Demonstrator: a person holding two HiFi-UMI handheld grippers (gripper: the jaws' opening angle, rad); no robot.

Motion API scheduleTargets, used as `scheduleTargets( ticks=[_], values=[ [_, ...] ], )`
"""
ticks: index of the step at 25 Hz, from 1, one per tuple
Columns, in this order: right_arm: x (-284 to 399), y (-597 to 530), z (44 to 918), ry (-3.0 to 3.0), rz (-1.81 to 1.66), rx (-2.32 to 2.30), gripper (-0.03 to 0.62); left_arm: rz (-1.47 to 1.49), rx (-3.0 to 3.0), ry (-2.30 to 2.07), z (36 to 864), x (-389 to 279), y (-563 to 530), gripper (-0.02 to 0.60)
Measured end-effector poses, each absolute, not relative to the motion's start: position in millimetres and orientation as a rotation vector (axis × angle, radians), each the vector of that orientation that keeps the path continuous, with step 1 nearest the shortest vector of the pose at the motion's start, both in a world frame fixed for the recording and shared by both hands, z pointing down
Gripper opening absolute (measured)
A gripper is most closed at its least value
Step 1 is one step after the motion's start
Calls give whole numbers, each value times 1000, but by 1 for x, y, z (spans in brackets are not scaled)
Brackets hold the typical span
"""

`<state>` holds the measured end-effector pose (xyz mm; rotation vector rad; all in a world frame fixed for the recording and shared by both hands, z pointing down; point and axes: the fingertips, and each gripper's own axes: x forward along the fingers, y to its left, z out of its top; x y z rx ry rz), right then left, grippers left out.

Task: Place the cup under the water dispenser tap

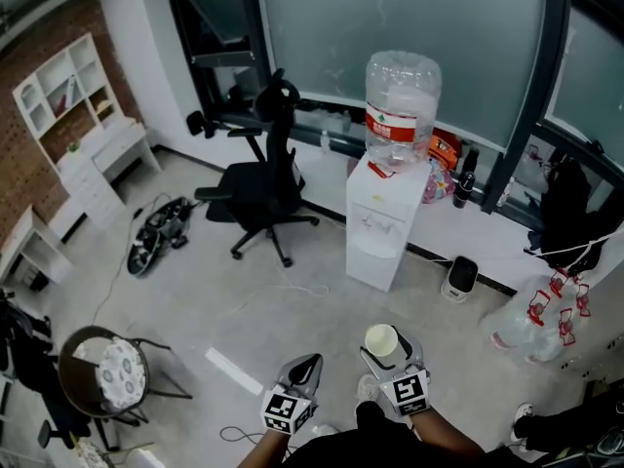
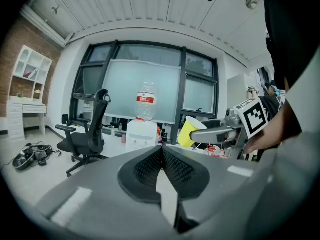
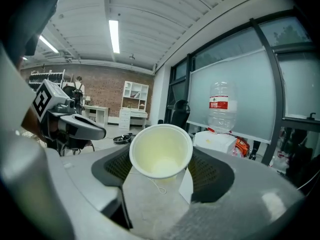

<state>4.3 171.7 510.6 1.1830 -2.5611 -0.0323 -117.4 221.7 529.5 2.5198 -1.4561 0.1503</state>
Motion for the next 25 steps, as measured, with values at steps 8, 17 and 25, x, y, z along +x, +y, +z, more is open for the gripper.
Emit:
scheduleTargets(
  ticks=[8,17,25],
  values=[
    [20,104,506,-2567,-14,1216,344,143,2591,-1435,515,-99,143,14],
    [53,27,509,-2535,-3,1249,344,155,2593,-1436,511,-77,60,14],
    [76,-15,517,-2569,10,1220,344,232,2618,-1457,517,-50,9,14]
  ],
)
